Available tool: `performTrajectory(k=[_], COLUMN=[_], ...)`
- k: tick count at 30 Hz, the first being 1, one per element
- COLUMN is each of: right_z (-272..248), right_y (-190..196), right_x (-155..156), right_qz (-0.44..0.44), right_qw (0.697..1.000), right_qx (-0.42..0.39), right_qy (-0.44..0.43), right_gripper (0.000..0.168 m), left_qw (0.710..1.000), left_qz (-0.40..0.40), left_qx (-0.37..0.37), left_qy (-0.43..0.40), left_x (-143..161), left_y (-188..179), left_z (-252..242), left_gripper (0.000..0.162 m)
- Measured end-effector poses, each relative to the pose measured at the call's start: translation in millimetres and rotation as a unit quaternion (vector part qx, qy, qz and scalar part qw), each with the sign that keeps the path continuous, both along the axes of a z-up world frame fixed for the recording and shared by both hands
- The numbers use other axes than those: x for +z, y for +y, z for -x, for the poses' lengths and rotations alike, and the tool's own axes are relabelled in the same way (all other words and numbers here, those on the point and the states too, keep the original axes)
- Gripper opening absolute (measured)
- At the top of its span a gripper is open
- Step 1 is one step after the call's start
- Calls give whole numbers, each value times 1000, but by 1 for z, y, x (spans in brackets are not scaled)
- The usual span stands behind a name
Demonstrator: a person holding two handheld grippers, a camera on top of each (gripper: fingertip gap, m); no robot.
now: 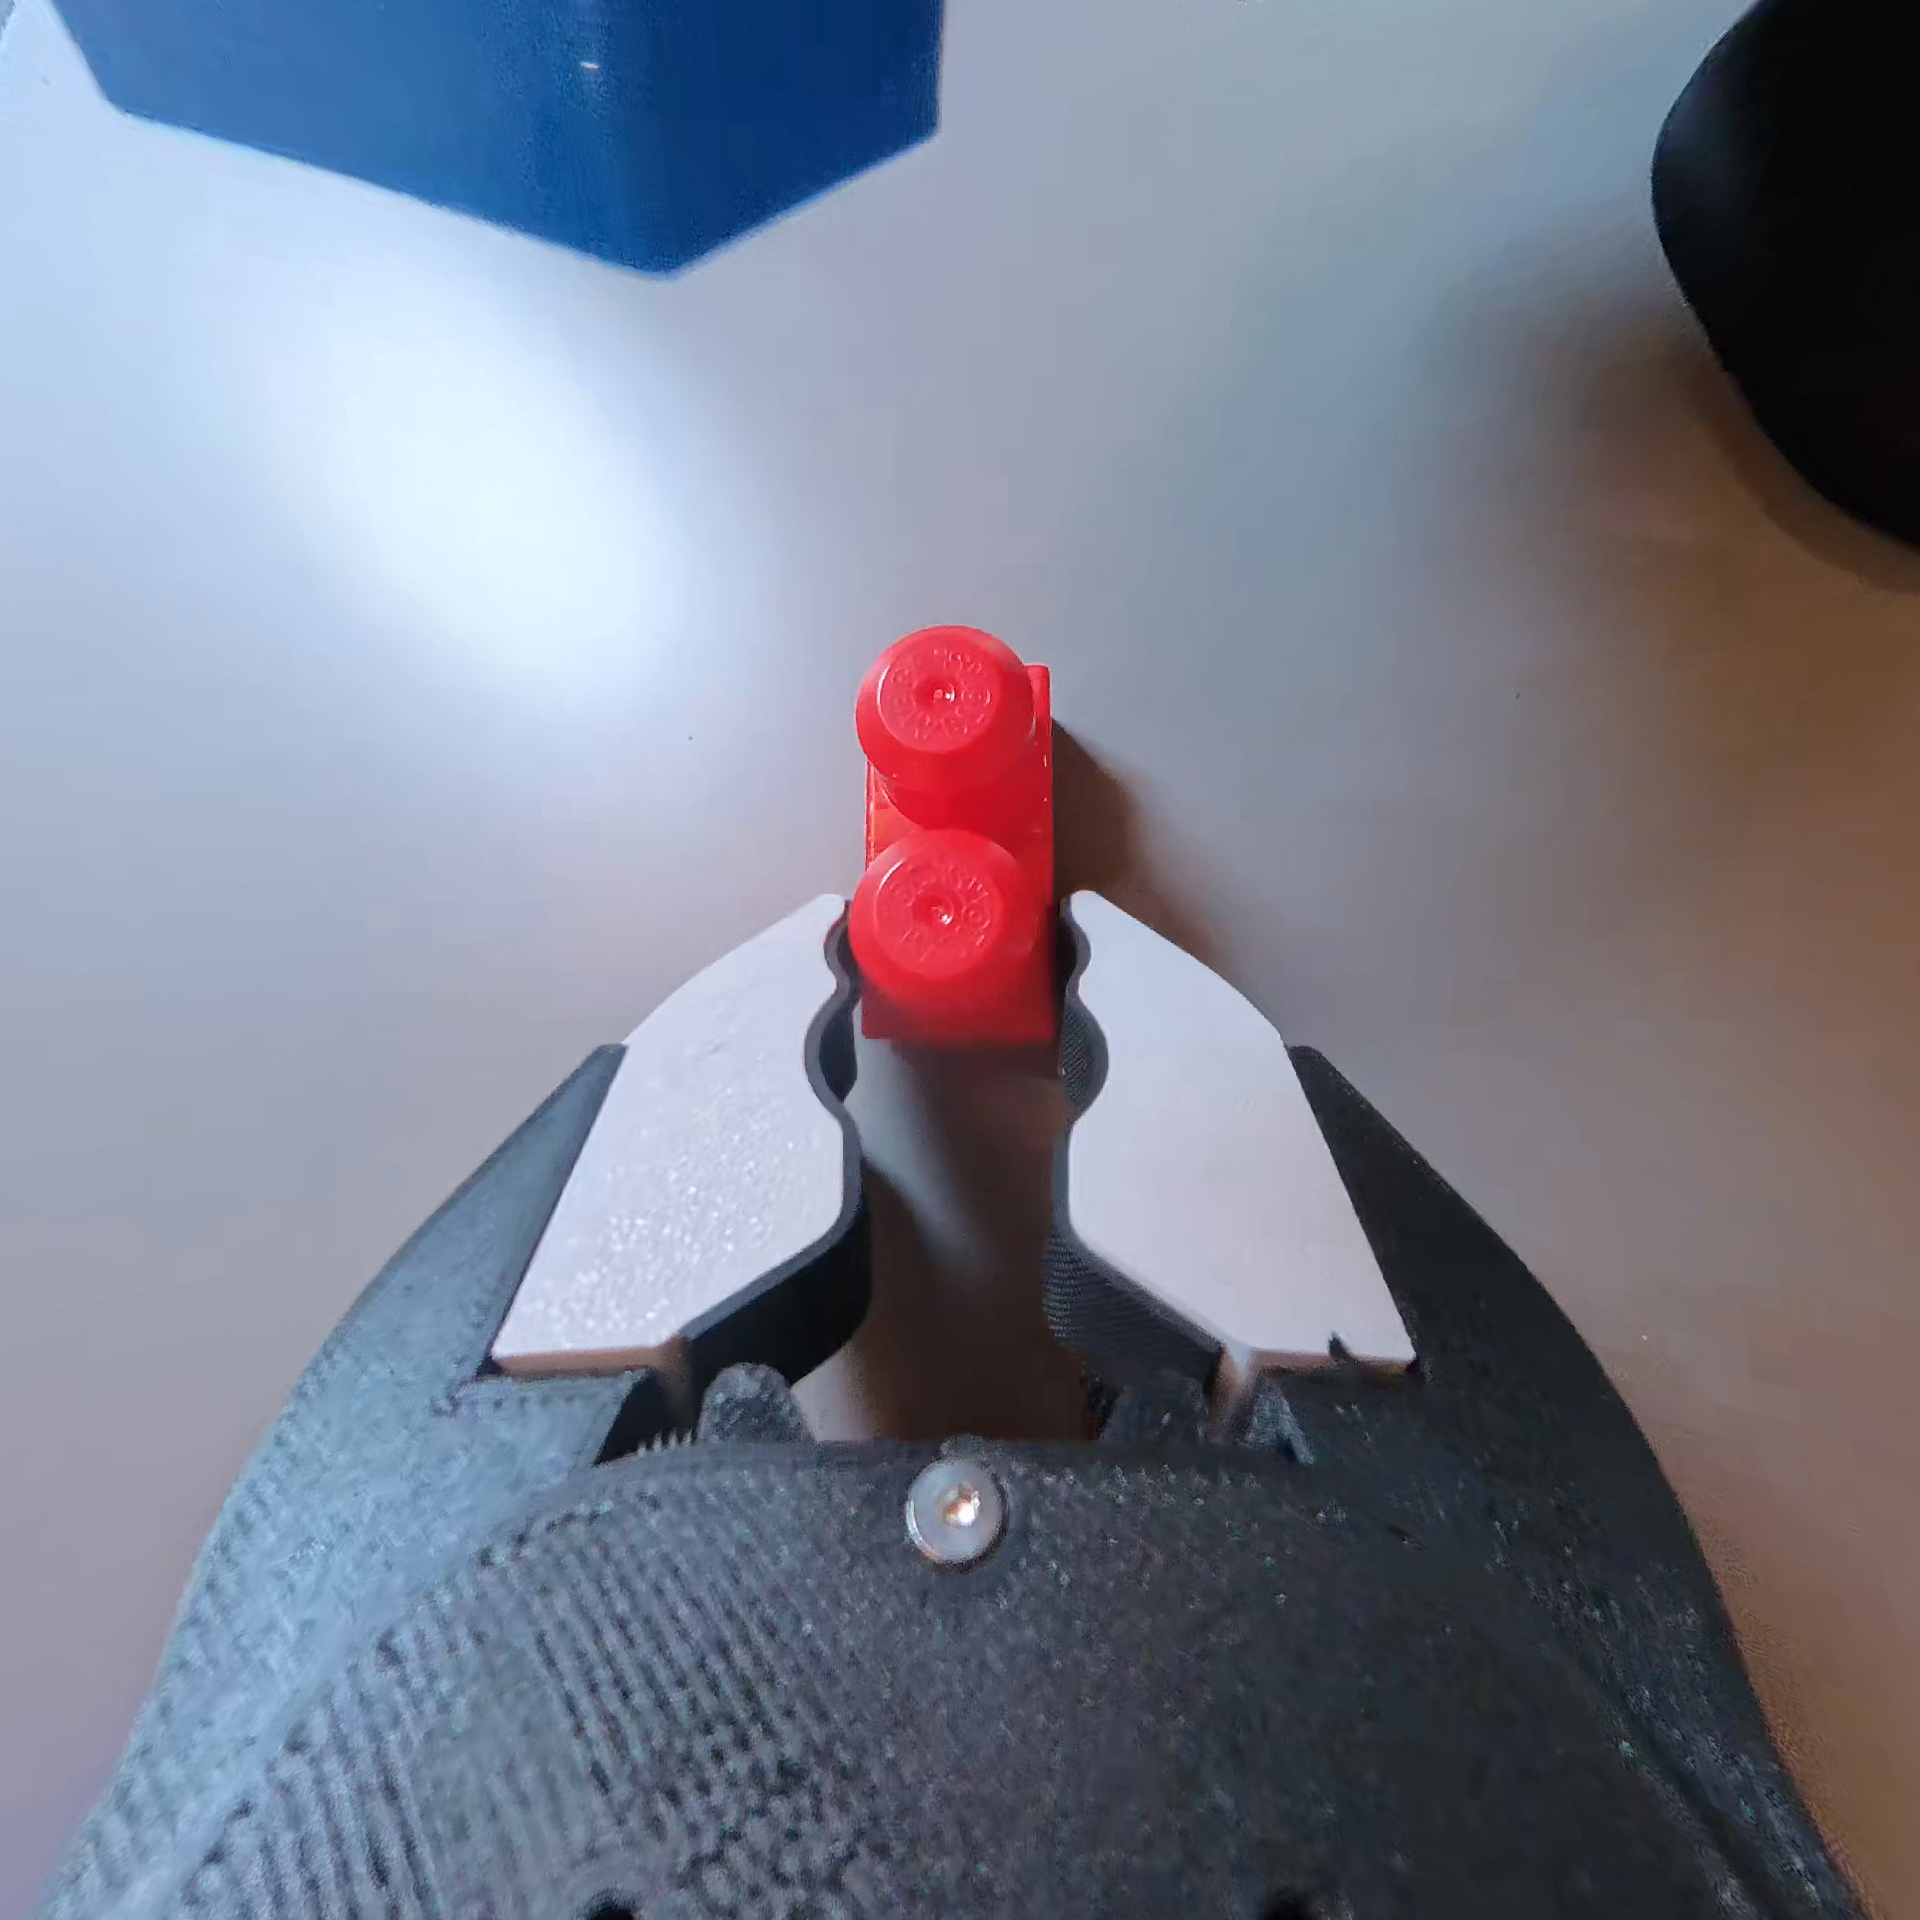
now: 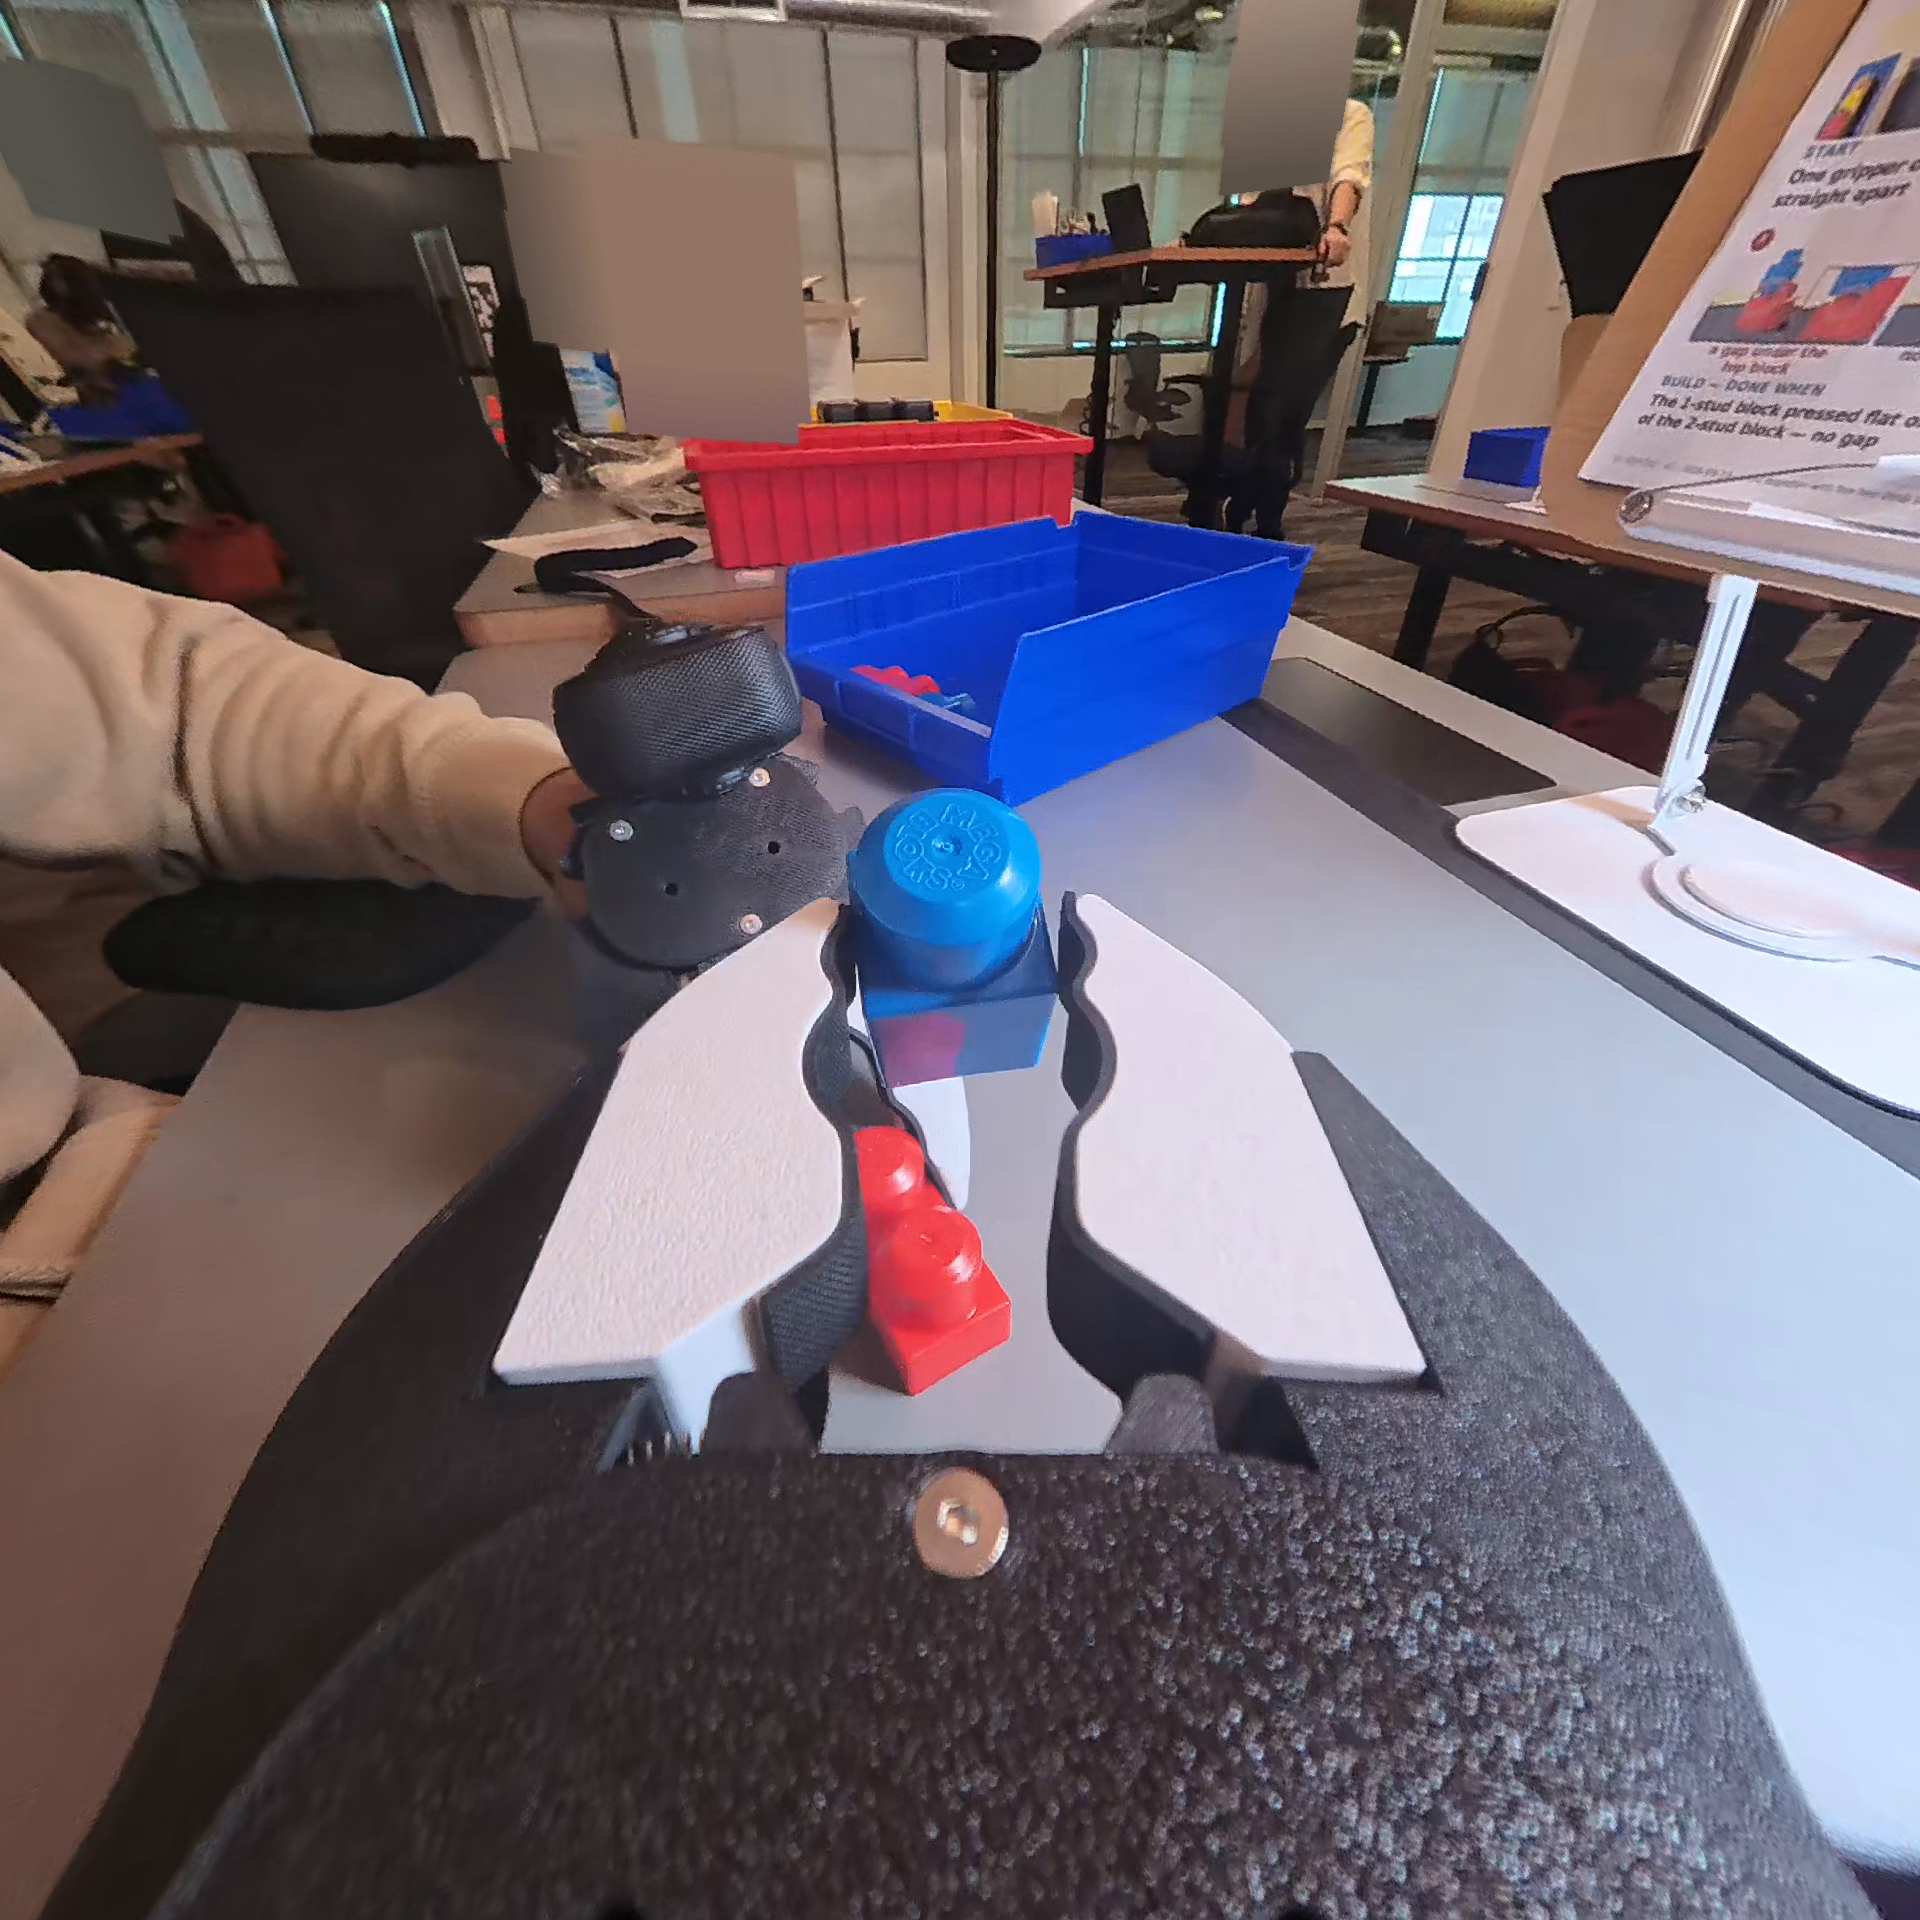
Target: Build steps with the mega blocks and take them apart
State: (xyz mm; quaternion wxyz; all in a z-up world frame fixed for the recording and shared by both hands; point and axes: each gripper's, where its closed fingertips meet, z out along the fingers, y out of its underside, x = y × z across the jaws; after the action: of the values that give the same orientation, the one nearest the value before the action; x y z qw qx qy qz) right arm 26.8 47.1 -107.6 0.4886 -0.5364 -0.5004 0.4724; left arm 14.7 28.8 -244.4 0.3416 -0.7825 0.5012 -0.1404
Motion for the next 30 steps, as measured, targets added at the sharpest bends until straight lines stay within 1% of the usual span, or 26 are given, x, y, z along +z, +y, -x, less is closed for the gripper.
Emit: performTrajectory(k=[3, 5, 7, 9, 11, 12, 16, 18, 20, 24, 27, 30], right_z=[-2, -4, -5, -4, -2, 0, 1, 2, 2, 1, 1, 0], right_y=[-2, -7, -15, -26, -32, -34, -37, -38, -39, -39, -41, -45], right_x=[3, 6, 5, -8, -28, -31, -15, -6, 5, 14, 21, 25], right_qz=[-6, -10, -16, -29, -58, -57, 4, 31, 52, 79, 106, 109], right_qw=[1000, 1000, 999, 994, 986, 985, 992, 992, 990, 985, 978, 974], right_qx=[8, 21, 42, 68, 80, 85, 109, 122, 129, 137, 148, 161], right_qy=[-1, -4, -25, -79, -135, -136, -62, -18, 24, 64, 98, 117], right_gripper=[38, 38, 38, 37, 37, 37, 37, 37, 37, 37, 37, 37], left_qw=[1000, 999, 999, 998, 995, 994, 987, 984, 978, 964, 954, 946], left_qz=[-1, -4, -12, -24, -28, -24, -32, -40, -34, -27, -11, 8], left_qx=[-17, -32, -43, -51, -55, -58, -64, -64, -63, -60, -64, -70], left_qy=[9, -19, -26, -35, -75, -92, -141, -159, -196, -259, -292, -316], left_x=[2, 14, 28, 42, 61, 69, 86, 93, 104, 125, 131, 135], left_y=[-3, -9, -13, -17, -21, -23, -28, -29, -30, -30, -32, -35], left_z=[0, -3, -3, -2, -6, -6, -5, -6, -7, -5, -5, -6], left_gripper=[36, 36, 36, 36, 35, 35, 35, 35, 35, 33, 33, 33])
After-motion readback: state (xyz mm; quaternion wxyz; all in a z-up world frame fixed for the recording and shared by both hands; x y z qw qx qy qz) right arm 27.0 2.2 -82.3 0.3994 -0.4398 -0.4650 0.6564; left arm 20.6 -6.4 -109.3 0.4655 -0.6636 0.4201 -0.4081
